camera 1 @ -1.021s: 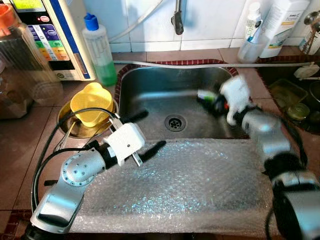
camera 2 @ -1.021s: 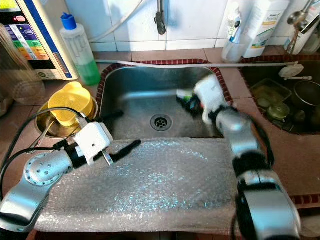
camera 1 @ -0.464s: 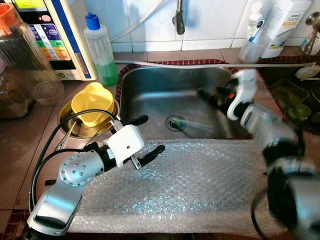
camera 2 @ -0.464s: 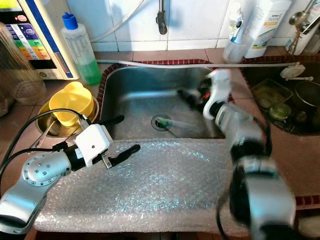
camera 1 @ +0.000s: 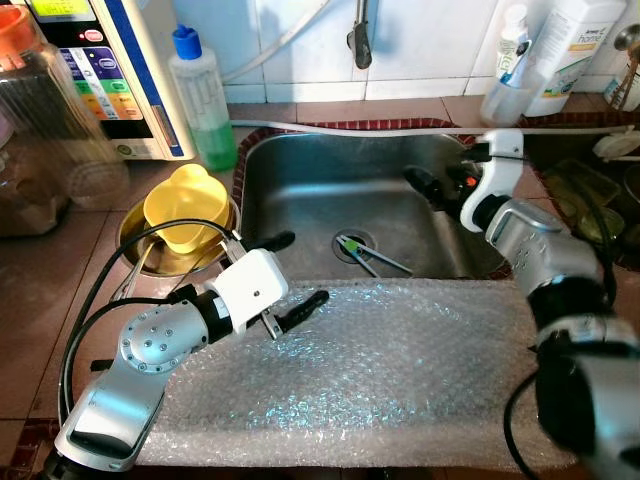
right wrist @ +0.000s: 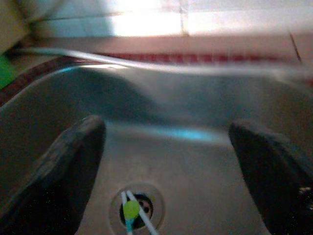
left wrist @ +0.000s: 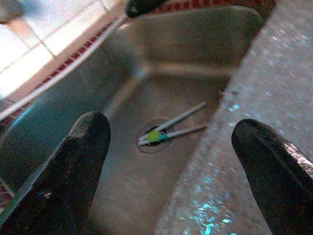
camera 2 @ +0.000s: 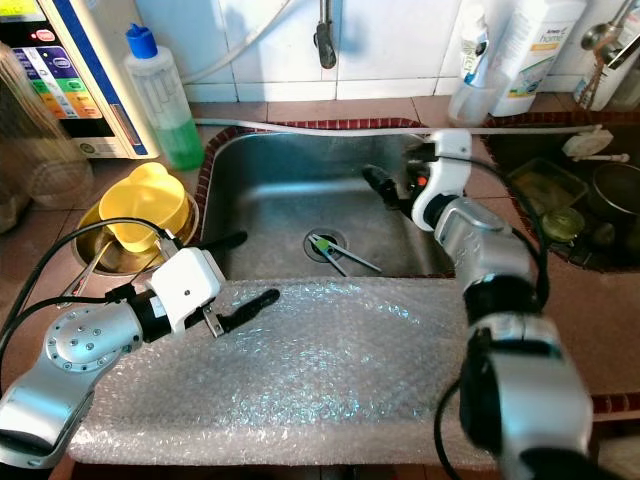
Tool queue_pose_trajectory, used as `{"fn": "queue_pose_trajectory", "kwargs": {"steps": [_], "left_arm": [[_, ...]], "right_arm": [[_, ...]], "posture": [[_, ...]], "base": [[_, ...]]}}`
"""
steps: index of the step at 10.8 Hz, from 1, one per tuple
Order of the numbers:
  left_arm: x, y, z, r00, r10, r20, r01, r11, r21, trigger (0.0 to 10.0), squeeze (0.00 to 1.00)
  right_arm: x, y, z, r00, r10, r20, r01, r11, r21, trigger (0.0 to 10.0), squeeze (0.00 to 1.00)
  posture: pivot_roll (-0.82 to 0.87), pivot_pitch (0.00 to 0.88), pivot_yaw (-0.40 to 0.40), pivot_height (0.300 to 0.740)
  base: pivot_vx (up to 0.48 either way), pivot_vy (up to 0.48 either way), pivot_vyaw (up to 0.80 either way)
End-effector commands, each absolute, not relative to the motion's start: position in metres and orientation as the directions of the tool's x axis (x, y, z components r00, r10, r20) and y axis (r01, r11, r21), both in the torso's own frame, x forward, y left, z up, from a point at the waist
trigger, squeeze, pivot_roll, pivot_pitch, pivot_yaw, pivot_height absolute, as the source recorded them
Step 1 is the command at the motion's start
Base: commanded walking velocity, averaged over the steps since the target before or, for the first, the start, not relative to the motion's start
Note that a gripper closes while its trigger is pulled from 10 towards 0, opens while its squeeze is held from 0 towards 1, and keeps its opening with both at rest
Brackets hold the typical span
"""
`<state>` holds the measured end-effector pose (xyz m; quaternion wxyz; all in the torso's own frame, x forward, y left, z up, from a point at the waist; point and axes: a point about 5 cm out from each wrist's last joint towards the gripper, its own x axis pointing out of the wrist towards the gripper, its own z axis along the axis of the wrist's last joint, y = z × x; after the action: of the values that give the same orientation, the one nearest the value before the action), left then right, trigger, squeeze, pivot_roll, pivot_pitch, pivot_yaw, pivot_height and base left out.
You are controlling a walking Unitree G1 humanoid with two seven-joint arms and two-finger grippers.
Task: Kitchen organization
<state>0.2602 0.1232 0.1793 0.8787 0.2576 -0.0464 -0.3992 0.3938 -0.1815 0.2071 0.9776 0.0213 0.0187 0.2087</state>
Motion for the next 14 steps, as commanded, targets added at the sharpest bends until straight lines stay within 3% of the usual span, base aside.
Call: {"fn": "queue_pose_trajectory", "kwargs": {"steps": [1,2,3,4,6,8,11,12,13,14], "left_arm": [[0.26,0.127,0.19,0.697,-0.713,-0.075,0.643,0.576,0.504,10.0,1.0],[0.262,0.132,0.196,0.718,-0.695,-0.045,0.623,0.613,0.486,10.0,1.0],[0.261,0.143,0.202,0.749,-0.662,-0.013,0.588,0.655,0.474,10.0,1.0],[0.262,0.151,0.205,0.772,-0.636,0.002,0.56,0.681,0.472,10.0,1.0],[0.265,0.171,0.215,0.837,-0.541,0.078,0.444,0.755,0.483,10.0,1.0],[0.263,0.189,0.227,0.894,-0.395,0.213,0.274,0.857,0.437,10.0,1.0],[0.261,0.222,0.223,0.953,-0.234,0.191,0.143,0.907,0.395,10.0,1.0],[0.26,0.227,0.215,0.963,-0.237,0.129,0.171,0.904,0.392,10.0,0.32],[0.261,0.229,0.21,0.968,-0.236,0.087,0.187,0.905,0.382,10.0,0.0],[0.264,0.232,0.21,0.975,-0.208,0.083,0.167,0.922,0.35,10.0,0.0]], "right_arm": [[0.388,-0.162,0.218,0.876,0.481,0.031,-0.479,0.876,-0.057,10.0,1.0],[0.38,-0.147,0.219,0.834,0.549,0.051,-0.542,0.834,-0.106,10.0,1.0],[0.368,-0.13,0.214,0.794,0.606,0.047,-0.592,0.788,-0.168,10.0,0.24],[0.361,-0.121,0.21,0.78,0.624,0.054,-0.61,0.777,-0.156,10.0,0.0],[0.345,-0.102,0.206,0.757,0.646,0.103,-0.629,0.762,-0.154,10.0,0.0],[0.324,-0.084,0.207,0.68,0.724,0.118,-0.687,0.685,-0.241,10.0,0.0],[0.309,-0.073,0.208,0.656,0.742,0.139,-0.722,0.671,-0.171,10.0,0.0],[0.302,-0.07,0.211,0.616,0.775,0.145,-0.765,0.631,-0.126,10.0,0.0],[0.297,-0.068,0.213,0.579,0.802,0.148,-0.791,0.596,-0.136,10.0,0.0],[0.294,-0.066,0.214,0.558,0.817,0.143,-0.806,0.575,-0.14,10.0,0.0]], "posture": [[-0.07,0.161,0.066,0.74],[-0.07,0.162,0.067,0.74],[-0.07,0.166,0.065,0.74],[-0.07,0.166,0.065,0.74],[-0.06,0.169,0.059,0.74],[-0.06,0.172,0.058,0.74],[-0.05,0.184,0.047,0.74],[-0.04,0.187,0.044,0.74],[-0.05,0.187,0.04,0.74],[-0.05,0.186,0.039,0.74]], "base": [[0.0,0.0,0.0],[0.0,0.0,0.0],[0.0,0.0,0.0],[0.0,0.0,0.0],[0.0,0.0,0.0],[0.0,0.0,0.0],[0.0,0.0,0.0],[0.0,0.0,0.0],[0.0,0.0,0.0],[0.0,0.0,0.0]]}}
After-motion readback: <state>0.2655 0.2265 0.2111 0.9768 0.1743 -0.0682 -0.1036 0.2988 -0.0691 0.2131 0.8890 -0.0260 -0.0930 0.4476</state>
